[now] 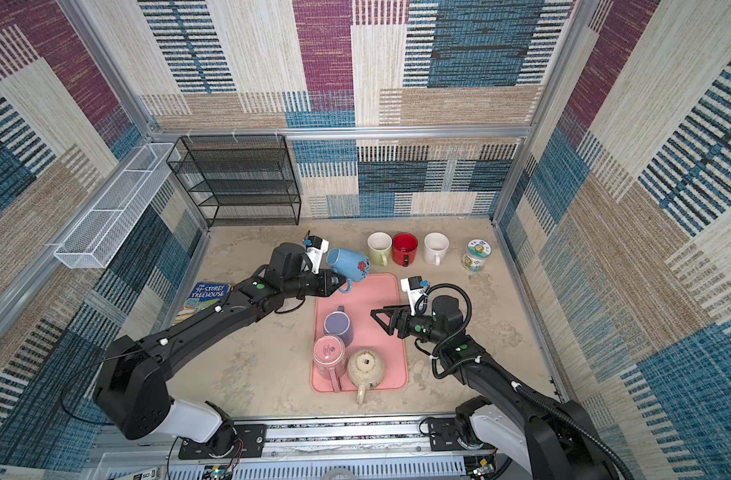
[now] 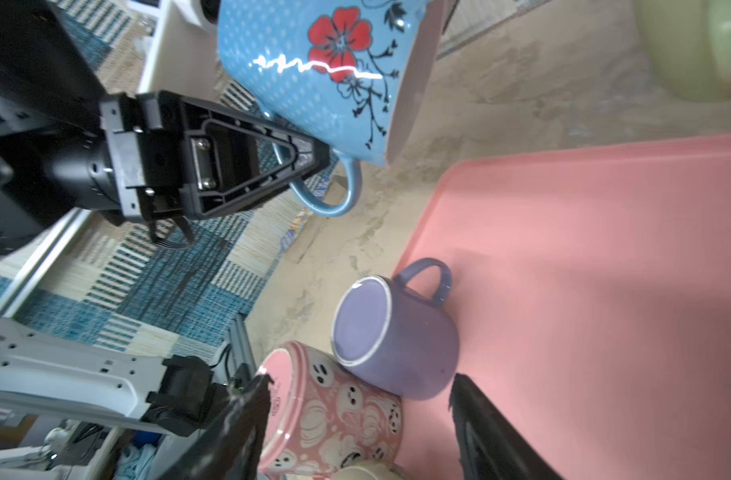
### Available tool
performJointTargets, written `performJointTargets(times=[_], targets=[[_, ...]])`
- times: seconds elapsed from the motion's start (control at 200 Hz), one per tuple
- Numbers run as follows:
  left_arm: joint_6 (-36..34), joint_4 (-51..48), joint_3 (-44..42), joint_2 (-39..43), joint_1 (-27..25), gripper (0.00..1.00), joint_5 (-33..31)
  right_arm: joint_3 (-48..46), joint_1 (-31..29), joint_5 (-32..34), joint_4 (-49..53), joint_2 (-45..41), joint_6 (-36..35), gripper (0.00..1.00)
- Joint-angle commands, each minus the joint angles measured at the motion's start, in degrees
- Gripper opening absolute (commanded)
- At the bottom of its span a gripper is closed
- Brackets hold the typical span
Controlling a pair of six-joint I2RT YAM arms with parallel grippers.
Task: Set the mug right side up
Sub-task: 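Tilt the blue dotted mug toward the right gripper while it reaches for the handle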
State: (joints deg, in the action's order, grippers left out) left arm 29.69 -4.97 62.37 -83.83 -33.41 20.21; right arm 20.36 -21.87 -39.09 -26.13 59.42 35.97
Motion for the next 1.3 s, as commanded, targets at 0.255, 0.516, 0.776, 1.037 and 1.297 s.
performJointTargets(times=[0.255,0.516,0.776,1.037,1.297], targets=[[13.50,24.91,-8.77,6.50,2.54,0.00,11.15,4.12,0.40,-9.28,-21.48,7.11,10.46,0.68],[16.52,29.32,-9.35,6.73,2.94,0.00,14.74,10.07,0.42,-11.52,-24.19,12.68,12.80,0.44],[18.67,34.43,-9.71,5.38,3.31,0.00,17.20,14.68,0.38,-12.62,-25.88,17.39,14.66,0.51],[21.99,42.94,-10.25,3.16,3.26,0.00,19.11,18.89,0.42,-13.73,-26.25,21.28,15.52,0.49],[21.82,42.83,-9.27,2.93,3.26,0.00,20.21,20.41,0.38,-13.65,-29.25,24.15,17.87,0.42]])
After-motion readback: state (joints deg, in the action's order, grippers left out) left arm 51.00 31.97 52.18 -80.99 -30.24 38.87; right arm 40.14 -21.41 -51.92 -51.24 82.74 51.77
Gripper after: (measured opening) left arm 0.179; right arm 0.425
